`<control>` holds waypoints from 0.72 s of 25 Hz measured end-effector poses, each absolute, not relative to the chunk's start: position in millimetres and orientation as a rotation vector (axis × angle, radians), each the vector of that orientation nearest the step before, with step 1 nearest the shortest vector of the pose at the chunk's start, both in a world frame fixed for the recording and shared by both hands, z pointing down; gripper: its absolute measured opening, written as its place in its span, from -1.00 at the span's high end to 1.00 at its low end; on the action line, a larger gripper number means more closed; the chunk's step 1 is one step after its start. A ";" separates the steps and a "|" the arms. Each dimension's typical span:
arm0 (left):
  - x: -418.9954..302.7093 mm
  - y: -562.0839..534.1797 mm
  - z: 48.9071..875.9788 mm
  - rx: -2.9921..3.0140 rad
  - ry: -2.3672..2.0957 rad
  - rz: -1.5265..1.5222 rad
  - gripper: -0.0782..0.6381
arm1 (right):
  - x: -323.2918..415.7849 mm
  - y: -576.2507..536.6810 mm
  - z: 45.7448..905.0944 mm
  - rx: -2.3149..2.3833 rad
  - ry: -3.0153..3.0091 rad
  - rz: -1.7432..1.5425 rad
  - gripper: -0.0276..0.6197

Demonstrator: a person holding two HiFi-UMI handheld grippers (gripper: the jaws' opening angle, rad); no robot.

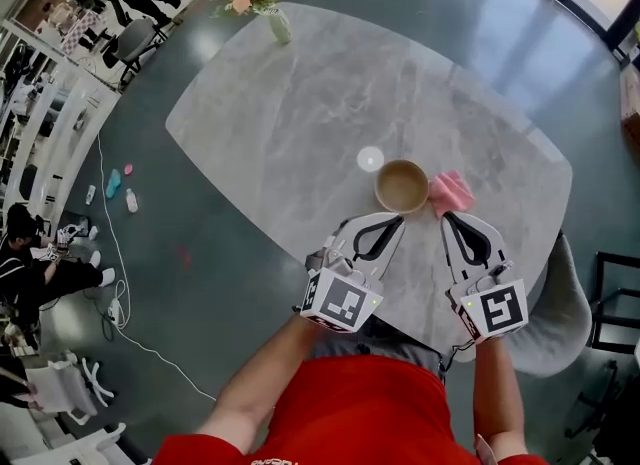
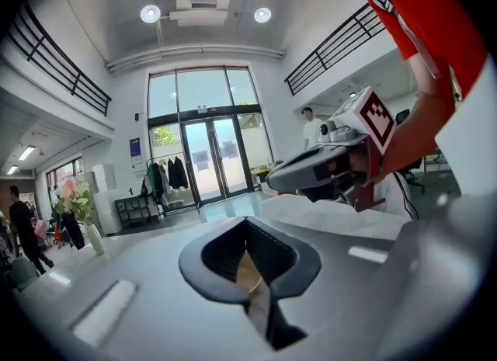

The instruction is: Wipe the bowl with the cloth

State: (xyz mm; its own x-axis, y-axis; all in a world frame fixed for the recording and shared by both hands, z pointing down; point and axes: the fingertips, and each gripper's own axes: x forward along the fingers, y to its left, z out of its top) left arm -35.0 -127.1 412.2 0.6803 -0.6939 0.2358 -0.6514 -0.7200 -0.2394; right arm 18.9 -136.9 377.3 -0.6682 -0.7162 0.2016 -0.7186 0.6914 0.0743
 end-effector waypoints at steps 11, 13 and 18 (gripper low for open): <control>-17.5 -145.3 471.9 -2.748 0.964 -0.844 0.74 | 25.1 -157.5 409.6 1.109 -2.633 0.063 0.91; -15.6 -147.9 484.6 -2.721 0.929 -0.939 0.66 | 26.9 -161.3 418.3 1.114 -2.618 0.086 0.91; -14.0 -153.4 507.7 -2.646 0.835 -1.156 0.52 | 28.6 -165.6 429.4 1.108 -2.587 0.120 0.91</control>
